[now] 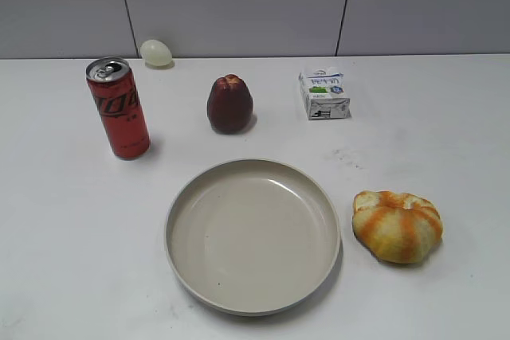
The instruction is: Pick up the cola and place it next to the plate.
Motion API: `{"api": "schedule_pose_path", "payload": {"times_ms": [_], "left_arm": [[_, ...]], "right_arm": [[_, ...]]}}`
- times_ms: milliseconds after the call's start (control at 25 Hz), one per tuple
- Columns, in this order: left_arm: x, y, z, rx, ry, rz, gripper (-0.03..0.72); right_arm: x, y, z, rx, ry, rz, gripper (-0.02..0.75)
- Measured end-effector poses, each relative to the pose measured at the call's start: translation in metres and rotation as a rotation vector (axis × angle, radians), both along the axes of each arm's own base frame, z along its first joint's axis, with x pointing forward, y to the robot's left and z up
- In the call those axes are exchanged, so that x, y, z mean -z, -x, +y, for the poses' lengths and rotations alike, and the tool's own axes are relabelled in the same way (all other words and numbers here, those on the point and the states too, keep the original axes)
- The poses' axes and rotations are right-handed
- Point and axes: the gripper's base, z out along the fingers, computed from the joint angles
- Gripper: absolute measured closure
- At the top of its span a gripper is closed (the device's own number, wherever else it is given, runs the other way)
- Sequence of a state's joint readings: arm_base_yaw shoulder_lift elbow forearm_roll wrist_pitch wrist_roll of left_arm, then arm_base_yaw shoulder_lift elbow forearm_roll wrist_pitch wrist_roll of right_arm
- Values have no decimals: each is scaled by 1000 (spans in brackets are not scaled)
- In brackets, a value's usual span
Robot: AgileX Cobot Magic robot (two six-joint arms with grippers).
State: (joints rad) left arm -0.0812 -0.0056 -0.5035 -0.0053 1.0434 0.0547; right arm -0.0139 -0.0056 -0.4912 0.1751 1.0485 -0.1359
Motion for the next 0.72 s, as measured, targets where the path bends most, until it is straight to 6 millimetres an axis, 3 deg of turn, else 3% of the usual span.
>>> {"api": "schedule_pose_path", "payload": {"times_ms": [720], "left_arm": [[0, 0, 0, 0, 0, 0, 134]], "right_arm": [[0, 0, 0, 0, 0, -1, 206]]}}
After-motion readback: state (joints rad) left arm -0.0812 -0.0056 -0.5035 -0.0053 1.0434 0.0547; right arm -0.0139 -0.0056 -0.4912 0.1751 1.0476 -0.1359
